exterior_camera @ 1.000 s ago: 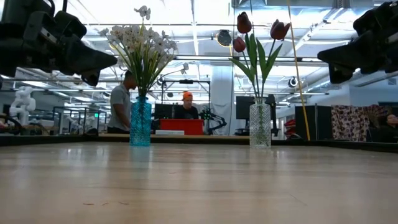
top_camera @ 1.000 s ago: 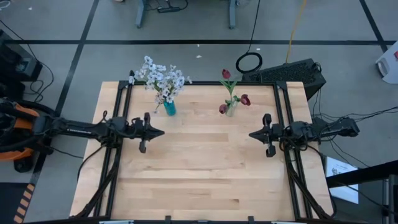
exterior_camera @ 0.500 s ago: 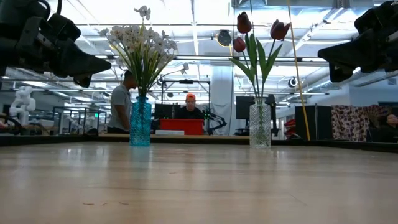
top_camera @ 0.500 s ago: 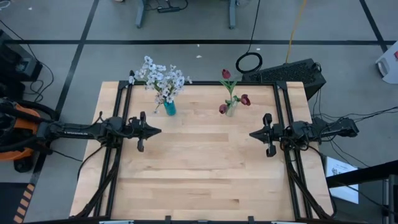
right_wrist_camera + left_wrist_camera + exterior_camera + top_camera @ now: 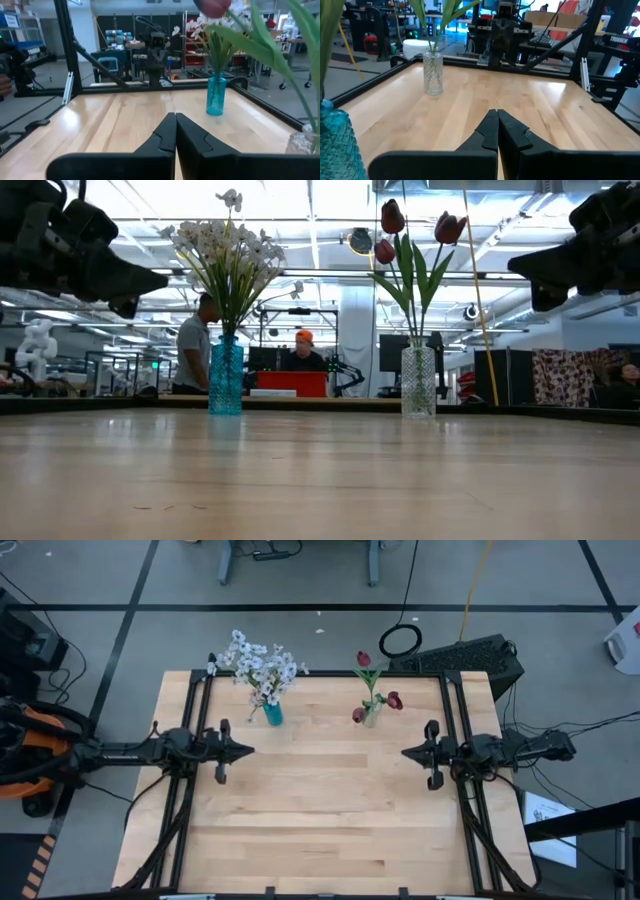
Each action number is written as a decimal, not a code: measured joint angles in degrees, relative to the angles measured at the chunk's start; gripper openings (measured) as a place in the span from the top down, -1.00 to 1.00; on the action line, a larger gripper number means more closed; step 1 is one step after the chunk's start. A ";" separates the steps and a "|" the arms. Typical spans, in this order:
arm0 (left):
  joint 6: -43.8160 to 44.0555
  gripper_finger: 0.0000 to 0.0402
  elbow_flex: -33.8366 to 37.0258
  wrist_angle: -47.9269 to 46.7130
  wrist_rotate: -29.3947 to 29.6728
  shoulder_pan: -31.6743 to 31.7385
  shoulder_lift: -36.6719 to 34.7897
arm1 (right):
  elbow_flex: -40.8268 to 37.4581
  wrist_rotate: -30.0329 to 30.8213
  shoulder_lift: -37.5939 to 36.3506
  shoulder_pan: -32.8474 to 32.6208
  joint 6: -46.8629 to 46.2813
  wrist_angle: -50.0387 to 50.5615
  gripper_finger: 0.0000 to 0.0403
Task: Sort flowers into vase by color
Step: Return to Home Position
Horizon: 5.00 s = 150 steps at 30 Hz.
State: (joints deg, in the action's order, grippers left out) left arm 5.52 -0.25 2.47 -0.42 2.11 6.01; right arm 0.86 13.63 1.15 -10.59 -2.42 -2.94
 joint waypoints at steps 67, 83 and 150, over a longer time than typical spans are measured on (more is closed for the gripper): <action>-1.52 1.00 0.00 -2.02 0.43 0.00 -4.91 | -0.02 -7.81 -1.10 6.16 5.05 -2.41 1.00; -1.44 1.00 0.00 -2.03 0.45 0.00 -4.91 | -0.02 -7.61 -1.05 6.12 3.52 0.98 1.00; -2.95 0.84 0.00 -1.43 -3.61 -1.50 -4.93 | -0.02 -7.69 -1.05 6.10 3.08 1.07 1.00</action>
State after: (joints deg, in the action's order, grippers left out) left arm 2.57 -0.25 1.04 -4.03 0.61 1.08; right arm 0.84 5.93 0.10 -4.49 0.67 -1.87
